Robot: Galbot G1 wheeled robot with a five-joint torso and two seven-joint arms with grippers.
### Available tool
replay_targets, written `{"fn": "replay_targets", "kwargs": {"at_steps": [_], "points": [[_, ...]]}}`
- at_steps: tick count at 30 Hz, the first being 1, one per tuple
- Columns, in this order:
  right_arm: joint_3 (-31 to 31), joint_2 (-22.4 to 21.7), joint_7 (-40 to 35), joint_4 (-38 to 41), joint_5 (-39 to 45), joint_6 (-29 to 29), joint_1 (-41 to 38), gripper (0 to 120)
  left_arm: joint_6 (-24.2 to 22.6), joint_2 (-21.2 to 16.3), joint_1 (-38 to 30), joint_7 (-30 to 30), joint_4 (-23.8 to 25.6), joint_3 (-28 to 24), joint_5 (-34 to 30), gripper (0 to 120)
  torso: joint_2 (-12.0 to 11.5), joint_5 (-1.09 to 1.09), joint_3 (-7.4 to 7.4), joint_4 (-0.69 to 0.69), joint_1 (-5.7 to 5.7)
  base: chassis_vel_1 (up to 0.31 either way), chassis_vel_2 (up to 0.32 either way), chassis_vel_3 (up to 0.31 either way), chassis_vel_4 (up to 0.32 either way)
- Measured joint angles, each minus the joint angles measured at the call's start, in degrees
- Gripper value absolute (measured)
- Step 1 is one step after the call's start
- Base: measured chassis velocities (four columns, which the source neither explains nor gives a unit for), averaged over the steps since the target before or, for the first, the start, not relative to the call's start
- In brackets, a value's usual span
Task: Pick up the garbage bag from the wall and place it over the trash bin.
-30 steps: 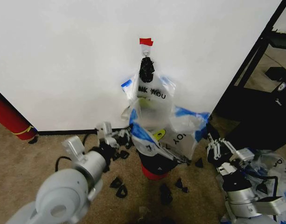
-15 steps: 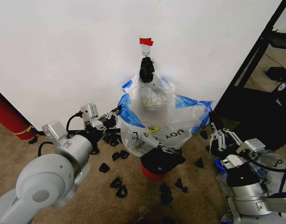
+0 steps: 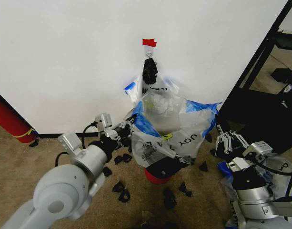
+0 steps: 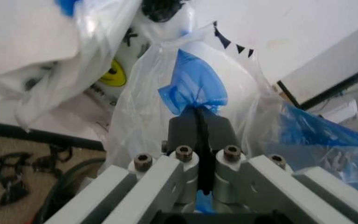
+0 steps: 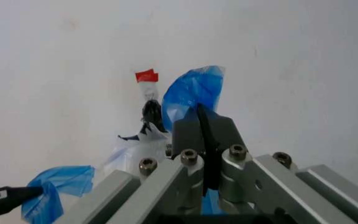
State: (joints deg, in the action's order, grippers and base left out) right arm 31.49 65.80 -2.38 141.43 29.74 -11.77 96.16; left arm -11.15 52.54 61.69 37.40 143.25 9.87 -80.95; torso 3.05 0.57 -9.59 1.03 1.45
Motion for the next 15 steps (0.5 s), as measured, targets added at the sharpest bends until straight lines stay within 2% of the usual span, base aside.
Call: {"fn": "replay_targets", "kwargs": {"at_steps": [5,15], "points": [[-2.2,-0.2,0.0,-2.6,0.2,-0.2,-1.7,0,2.3,1.6,3.6,-1.7,-0.6,-0.6,2.4,0,0.0,0.0,0.01,-0.01,0.0,0.0,0.0,0.0,0.0],[-5.8,1.9,-0.1,-6.8,-1.9,-1.2,-4.1,0,5.2,7.8,1.8,-4.0,-8.5,-7.0,7.0,0,0.0,0.0,0.0,0.0,0.0,0.0,0.0,0.0,0.0]]}}
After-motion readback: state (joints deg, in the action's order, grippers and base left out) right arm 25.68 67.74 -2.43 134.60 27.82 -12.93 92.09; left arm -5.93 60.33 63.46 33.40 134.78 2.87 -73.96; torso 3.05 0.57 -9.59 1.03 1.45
